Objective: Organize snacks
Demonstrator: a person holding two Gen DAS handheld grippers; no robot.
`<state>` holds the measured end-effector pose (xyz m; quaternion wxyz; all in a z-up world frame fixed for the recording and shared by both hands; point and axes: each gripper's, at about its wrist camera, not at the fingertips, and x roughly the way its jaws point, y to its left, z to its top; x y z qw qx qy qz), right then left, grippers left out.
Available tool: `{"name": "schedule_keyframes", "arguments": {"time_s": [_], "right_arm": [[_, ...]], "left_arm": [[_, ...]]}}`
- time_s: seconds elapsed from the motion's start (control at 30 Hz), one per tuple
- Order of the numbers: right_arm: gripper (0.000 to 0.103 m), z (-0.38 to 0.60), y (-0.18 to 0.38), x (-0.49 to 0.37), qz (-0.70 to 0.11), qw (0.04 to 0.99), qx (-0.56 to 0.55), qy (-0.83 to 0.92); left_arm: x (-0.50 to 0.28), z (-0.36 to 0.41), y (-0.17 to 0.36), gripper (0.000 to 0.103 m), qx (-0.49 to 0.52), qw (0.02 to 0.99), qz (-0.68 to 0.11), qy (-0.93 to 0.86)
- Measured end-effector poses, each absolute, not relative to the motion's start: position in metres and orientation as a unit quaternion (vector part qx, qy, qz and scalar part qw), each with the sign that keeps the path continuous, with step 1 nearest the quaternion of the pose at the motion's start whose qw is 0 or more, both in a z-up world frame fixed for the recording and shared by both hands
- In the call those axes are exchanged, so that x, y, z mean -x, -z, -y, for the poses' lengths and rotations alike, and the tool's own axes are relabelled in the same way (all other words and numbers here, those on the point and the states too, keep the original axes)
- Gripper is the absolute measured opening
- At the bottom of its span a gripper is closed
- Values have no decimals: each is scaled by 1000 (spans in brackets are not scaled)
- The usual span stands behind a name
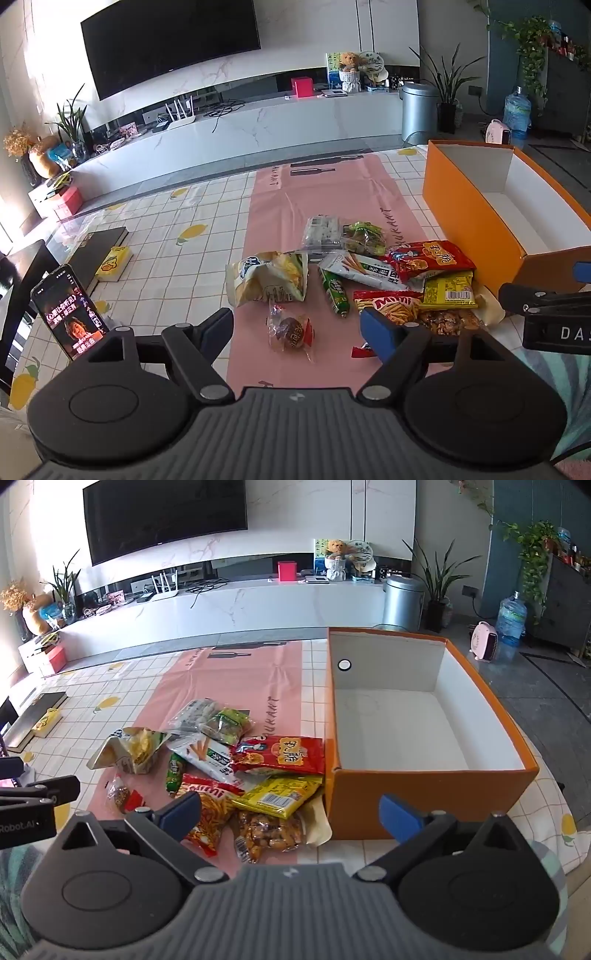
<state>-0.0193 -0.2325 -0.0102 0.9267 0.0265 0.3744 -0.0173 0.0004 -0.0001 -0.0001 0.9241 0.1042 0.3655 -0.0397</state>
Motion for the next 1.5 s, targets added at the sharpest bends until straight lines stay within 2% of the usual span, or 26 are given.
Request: {"name": "schedule_keyframes", "arguments": {"time_s": [1.5], "right_arm": [[99,234,17,15,-382,924,-21,27]], "left_arm": [[-8,1,2,92,-77,919,-383,42]]}}
